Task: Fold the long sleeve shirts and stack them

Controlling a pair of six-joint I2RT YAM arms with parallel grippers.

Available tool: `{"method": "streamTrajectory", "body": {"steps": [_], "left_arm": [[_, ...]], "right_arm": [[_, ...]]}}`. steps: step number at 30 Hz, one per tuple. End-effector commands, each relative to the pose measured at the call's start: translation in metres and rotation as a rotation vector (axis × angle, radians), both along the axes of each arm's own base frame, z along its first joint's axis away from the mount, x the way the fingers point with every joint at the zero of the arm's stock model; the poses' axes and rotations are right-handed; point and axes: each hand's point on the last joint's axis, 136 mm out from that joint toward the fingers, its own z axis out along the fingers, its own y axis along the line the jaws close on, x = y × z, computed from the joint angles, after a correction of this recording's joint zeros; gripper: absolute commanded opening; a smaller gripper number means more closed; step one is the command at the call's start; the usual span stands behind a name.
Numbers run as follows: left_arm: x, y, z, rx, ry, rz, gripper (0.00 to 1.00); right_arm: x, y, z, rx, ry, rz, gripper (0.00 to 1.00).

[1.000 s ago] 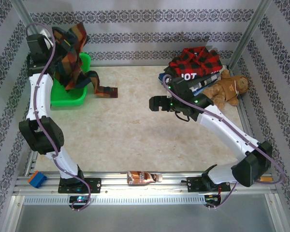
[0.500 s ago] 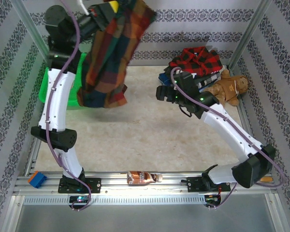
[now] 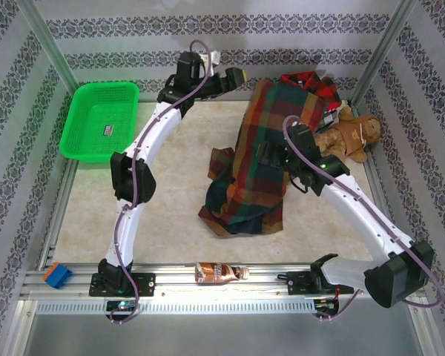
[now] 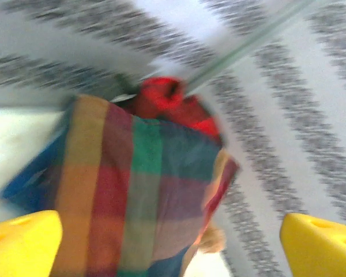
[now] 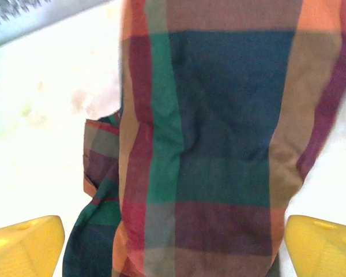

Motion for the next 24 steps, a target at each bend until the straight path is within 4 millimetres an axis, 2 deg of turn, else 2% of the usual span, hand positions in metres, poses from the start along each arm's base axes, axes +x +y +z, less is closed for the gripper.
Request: {"method": "streamTrajectory", "body": {"steps": [1,4,7,11,14,17,19,21,24], "left_arm": [[-0.045,0.064,0.083,0.129,-0.135,0.114,1.00],[-0.081,0.092,0.046,0.150,0.007,0.131,1.00],[-0.126,0.102,-0.007,0.127,0.180,0.121,1.00],[-0.192,0.107,-0.086,0.101,0.408,0.096,0.97],[-0.230,0.096,-0.129,0.058,0.543,0.032,0.89],[-0.257,0.079,-0.162,0.074,0.636,-0.048,0.82],[-0.268,0.071,-0.182,0.085,0.688,-0.079,0.80],[-0.270,0.065,-0.198,0.085,0.712,-0.092,0.80],[-0.260,0.059,-0.212,0.092,0.710,-0.090,0.76]], "right_arm": [[-0.022,0.011,-0.035,-0.022,0.145,0.045,0.98],[-0.041,0.016,-0.063,-0.069,0.253,0.066,0.97],[-0.063,0.015,-0.087,-0.139,0.362,0.071,0.96],[-0.099,0.001,-0.116,-0.219,0.504,0.032,0.95],[-0.122,0.000,-0.134,-0.168,0.581,-0.012,0.93],[-0.141,-0.003,-0.150,-0.123,0.629,-0.068,0.92],[-0.152,-0.008,-0.162,-0.107,0.650,-0.107,0.90],[-0.159,-0.014,-0.174,-0.094,0.653,-0.148,0.88],[-0.156,-0.018,-0.185,-0.068,0.618,-0.191,0.83]]}}
